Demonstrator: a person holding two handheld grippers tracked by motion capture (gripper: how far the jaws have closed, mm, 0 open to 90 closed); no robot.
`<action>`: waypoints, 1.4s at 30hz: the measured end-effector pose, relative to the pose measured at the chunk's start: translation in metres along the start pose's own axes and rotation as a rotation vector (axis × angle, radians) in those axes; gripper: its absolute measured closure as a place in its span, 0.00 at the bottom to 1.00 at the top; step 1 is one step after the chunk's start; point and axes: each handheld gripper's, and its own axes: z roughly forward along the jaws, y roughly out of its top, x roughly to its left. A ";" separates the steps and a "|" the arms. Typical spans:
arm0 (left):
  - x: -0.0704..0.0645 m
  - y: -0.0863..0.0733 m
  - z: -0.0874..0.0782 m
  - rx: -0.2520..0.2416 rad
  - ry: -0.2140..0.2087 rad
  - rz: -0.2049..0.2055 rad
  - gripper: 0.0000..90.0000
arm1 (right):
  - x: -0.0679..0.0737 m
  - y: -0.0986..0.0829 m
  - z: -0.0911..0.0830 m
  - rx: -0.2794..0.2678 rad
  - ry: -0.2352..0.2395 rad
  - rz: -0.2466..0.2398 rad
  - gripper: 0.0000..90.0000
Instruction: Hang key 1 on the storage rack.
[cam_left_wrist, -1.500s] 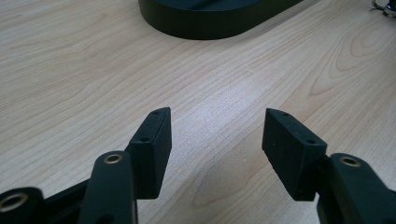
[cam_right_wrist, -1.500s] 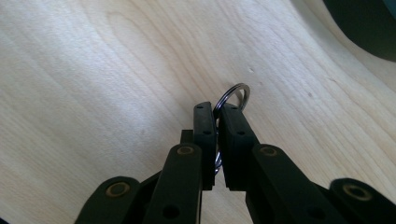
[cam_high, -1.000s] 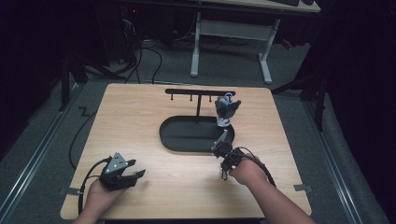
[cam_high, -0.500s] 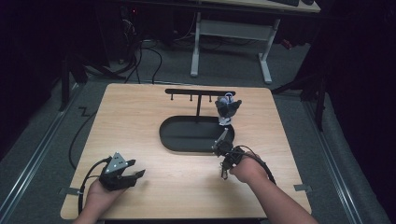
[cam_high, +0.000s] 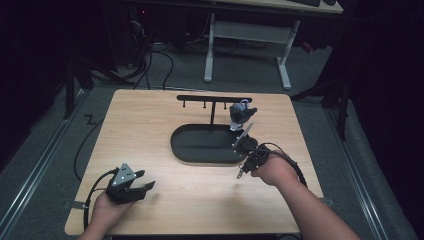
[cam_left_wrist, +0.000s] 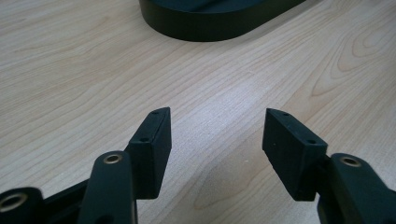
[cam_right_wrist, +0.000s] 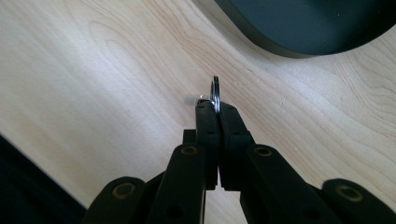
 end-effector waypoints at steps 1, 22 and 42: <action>0.000 0.000 -0.001 -0.004 0.001 0.000 0.47 | 0.000 0.000 -0.003 -0.007 -0.004 -0.004 1.00; 0.000 0.000 -0.002 -0.015 -0.002 -0.002 0.47 | -0.015 0.020 -0.044 -0.030 -0.003 -0.012 0.99; 0.002 -0.003 -0.005 -0.018 0.000 -0.008 0.47 | -0.037 0.052 -0.067 -0.041 -0.026 0.002 0.99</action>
